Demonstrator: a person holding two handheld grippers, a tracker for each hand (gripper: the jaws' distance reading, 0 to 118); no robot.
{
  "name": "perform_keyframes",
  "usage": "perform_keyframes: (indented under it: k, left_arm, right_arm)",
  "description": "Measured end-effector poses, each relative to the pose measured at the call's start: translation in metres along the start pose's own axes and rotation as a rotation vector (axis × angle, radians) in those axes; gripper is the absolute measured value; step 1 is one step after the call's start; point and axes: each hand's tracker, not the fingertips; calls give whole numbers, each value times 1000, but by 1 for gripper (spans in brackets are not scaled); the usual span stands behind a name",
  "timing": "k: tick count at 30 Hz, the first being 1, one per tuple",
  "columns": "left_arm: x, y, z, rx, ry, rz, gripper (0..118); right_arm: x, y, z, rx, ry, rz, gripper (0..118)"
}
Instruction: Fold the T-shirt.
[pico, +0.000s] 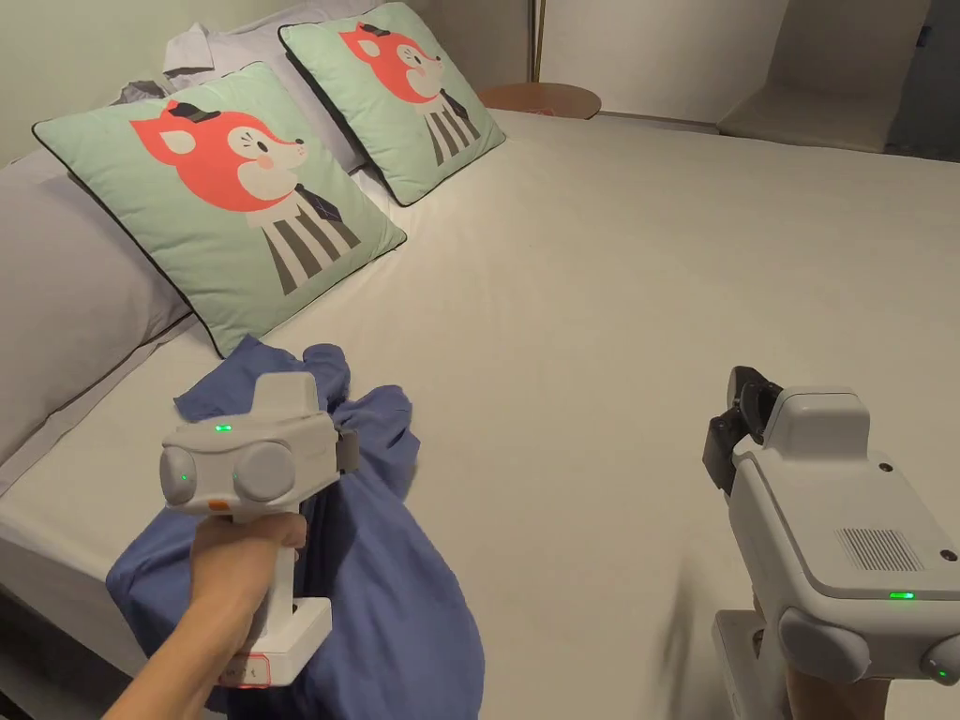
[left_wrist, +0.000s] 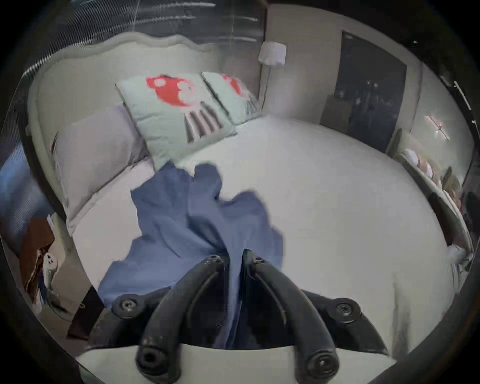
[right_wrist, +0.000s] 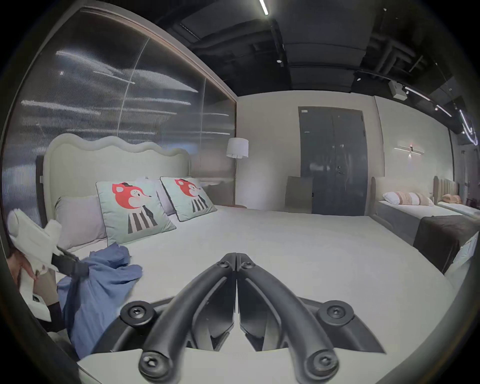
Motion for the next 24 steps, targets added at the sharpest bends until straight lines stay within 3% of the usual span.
perform_keyframes:
  k: [13, 19, 24]
  left_arm:
    - [165, 112, 83, 295, -447, -115, 4]
    - [259, 121, 93, 291, -633, -197, 4]
    - [325, 89, 82, 204, -744, -262, 4]
  right_arm:
    - [86, 11, 49, 69, -183, -17, 1]
    - [132, 26, 90, 97, -308, -1, 1]
    - [166, 22, 118, 96, -400, 8, 1]
